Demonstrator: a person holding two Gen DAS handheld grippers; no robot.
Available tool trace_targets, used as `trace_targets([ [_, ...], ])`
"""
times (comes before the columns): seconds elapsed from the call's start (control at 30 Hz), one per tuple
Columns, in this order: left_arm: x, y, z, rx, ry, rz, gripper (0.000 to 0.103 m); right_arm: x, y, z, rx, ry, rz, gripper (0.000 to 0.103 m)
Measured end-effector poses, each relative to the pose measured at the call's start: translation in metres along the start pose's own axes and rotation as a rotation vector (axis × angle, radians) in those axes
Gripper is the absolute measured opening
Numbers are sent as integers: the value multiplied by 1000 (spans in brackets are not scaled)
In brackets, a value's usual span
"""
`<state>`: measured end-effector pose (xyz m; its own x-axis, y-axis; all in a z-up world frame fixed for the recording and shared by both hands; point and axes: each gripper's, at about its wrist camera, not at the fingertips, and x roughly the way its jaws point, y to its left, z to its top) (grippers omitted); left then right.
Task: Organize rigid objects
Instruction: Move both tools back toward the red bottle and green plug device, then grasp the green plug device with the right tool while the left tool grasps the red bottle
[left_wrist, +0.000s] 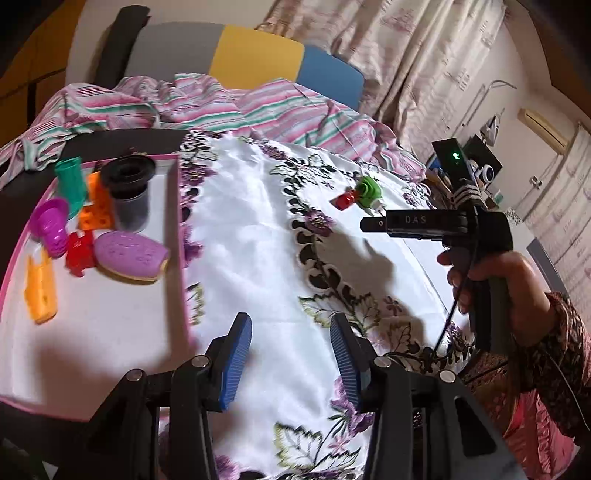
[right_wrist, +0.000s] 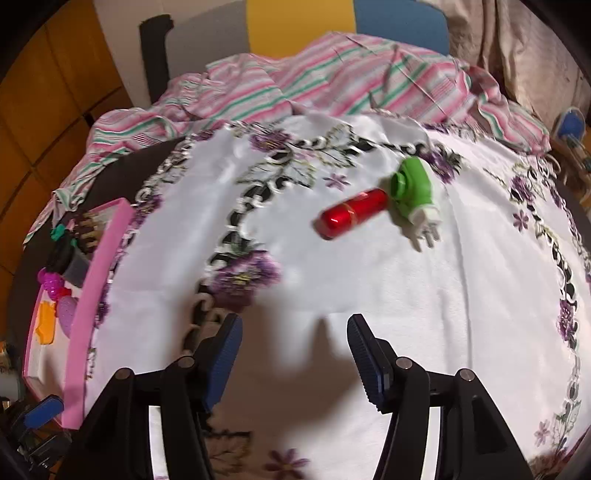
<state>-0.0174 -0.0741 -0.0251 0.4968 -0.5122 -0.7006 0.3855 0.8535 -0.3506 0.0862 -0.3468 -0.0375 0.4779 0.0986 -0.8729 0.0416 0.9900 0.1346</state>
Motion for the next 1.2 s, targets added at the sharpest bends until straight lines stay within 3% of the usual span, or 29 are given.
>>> trace_targets([
  [0.33,20,-17,8,25,44,-17,45,-3,-96,51,185,-87,-110,64],
  [0.5,32,-26,10,44,76,-23,45,7,-110,69,213,-147,-78,72],
  [0.63,40,-34,12,66,92,-21,45,27,-112,87,246,-157,-21,72],
  [0.73,46,-40,14,76,106,-19,45,42,-107,96,213,-171,-26,72],
  [0.97,65,-47,23,78,124,-24,45,76,-108,98,154,-115,-41,72],
  [1.03,71,-50,27,74,128,-32,45,79,-111,98,162,-99,-19,67],
  [1.1,79,-55,34,73,128,-41,45,84,-114,97,178,-66,5,46],
  [1.2,89,-64,45,97,119,-41,45,84,-115,96,173,-61,9,43],
])
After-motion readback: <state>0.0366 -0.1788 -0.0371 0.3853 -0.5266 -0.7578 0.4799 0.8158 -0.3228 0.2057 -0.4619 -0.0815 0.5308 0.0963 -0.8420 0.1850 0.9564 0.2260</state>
